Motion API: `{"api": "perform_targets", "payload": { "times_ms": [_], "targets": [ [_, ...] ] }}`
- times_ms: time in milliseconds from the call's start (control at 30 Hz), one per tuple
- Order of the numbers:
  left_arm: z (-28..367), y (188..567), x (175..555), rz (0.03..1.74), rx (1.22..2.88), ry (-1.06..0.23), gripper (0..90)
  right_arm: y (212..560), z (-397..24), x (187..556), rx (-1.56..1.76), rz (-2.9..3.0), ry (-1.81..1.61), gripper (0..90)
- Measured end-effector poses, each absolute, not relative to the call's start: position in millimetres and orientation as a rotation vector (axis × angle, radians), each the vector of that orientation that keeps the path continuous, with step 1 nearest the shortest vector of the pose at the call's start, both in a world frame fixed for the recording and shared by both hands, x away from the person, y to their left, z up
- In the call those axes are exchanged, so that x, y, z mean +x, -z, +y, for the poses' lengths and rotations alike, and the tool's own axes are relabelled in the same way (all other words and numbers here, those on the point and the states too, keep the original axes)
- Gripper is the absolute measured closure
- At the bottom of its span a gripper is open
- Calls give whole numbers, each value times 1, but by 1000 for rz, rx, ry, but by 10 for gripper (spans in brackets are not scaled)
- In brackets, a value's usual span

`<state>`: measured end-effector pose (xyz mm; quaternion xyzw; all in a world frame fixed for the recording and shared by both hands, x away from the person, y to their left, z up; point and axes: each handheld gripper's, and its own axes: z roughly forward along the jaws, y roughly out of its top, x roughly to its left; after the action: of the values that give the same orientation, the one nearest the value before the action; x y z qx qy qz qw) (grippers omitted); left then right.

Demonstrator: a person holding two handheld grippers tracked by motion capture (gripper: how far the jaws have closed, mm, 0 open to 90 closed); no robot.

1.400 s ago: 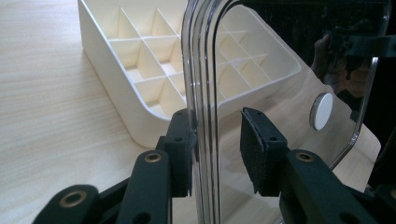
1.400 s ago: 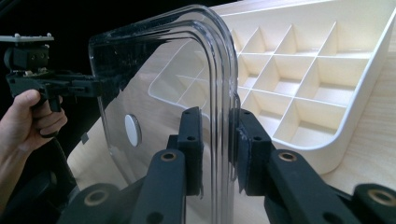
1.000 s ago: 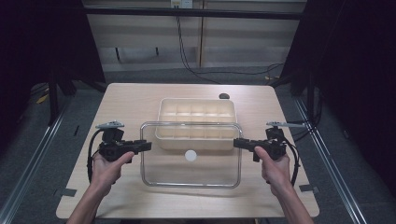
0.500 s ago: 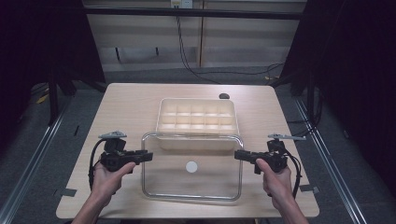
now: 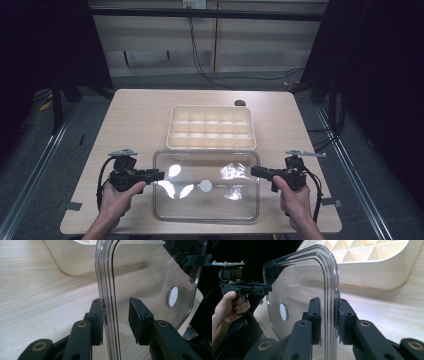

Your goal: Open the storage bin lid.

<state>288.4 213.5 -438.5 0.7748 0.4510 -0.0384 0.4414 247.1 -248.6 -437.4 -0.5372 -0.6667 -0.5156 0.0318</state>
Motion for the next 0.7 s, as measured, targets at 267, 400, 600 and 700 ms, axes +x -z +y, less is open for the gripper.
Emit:
{"api": "perform_targets", "payload": {
  "times_ms": [267,400,600,700],
  "targets": [
    [210,440,289,1109,1933,80,655,447,-246,246,-1706,-2106,1595,717],
    [209,443,292,1110,1933,84,652,450,-245,246,-1711,-2142,1598,697],
    [209,452,299,1110,1914,105,646,454,-242,251,-1720,-2203,1565,664],
    [209,454,302,1106,1921,105,644,458,-244,258,-1715,-2185,1549,660]
  ]
}}
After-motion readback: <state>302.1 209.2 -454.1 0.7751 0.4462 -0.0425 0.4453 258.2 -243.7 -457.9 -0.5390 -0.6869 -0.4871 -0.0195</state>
